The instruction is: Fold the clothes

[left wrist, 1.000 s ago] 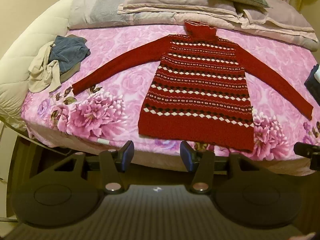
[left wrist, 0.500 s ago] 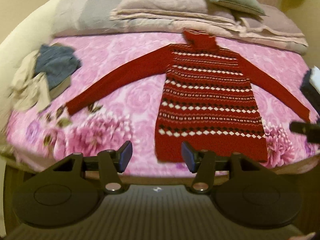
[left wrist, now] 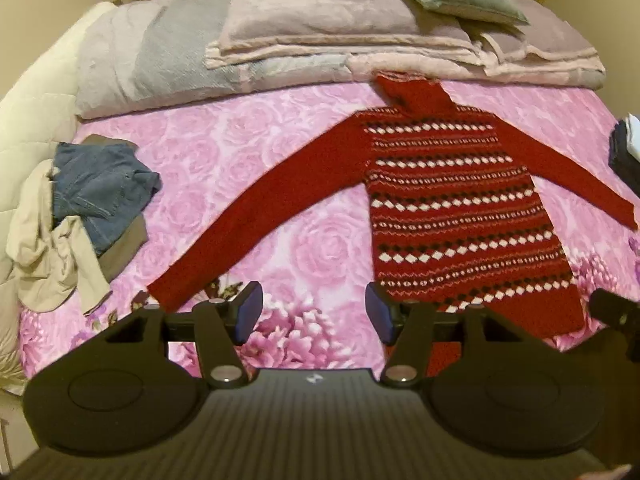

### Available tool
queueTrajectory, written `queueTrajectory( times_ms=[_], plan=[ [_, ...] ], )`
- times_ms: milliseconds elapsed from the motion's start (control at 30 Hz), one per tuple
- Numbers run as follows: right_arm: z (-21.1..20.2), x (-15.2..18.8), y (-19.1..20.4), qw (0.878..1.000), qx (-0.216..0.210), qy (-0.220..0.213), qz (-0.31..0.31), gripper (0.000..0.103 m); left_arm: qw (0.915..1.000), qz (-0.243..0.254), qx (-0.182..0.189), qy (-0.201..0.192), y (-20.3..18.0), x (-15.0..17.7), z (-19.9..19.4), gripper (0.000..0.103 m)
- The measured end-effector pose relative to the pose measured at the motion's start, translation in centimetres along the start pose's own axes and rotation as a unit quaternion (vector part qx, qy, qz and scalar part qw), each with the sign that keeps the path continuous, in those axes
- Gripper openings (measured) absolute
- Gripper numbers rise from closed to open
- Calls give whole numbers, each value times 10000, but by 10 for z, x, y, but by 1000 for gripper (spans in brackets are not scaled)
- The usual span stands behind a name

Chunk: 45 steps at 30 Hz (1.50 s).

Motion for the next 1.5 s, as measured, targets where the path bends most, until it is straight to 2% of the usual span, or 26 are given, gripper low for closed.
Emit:
queueTrajectory(
  times_ms=[167, 267, 467, 767, 1100, 1500],
  plan=[
    [11, 31, 7, 9993, 50, 352, -63, 99, 9989, 251, 206, 337, -18, 8, 25, 53],
    [17, 37, -6, 9990, 212, 378, 101, 99, 9985, 287, 373, 293, -31, 7, 27, 53],
    [18, 20, -23, 9988, 353, 208, 260, 99, 9991, 222, 332, 167, -34, -3, 18, 53],
    [14, -2, 1, 9996, 145, 54, -234, 99, 9994, 93, 330, -33, -32, -16, 1, 53],
    [6, -6, 15, 9988, -92, -28, -470, 99, 9998, 38, 187, -107, -27, -16, -9, 53],
    [-2, -17, -15, 9996, -6, -91, -260, 99, 9994, 121, 184, -258, -46, -22, -21, 53]
  ],
)
Point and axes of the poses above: each gripper's, at about its wrist camera, not at the fingertips, and z roughly the way its jaws point, y to its left, x to its underside, the point moved 6 cm from there along z, roughly the way its jaws point
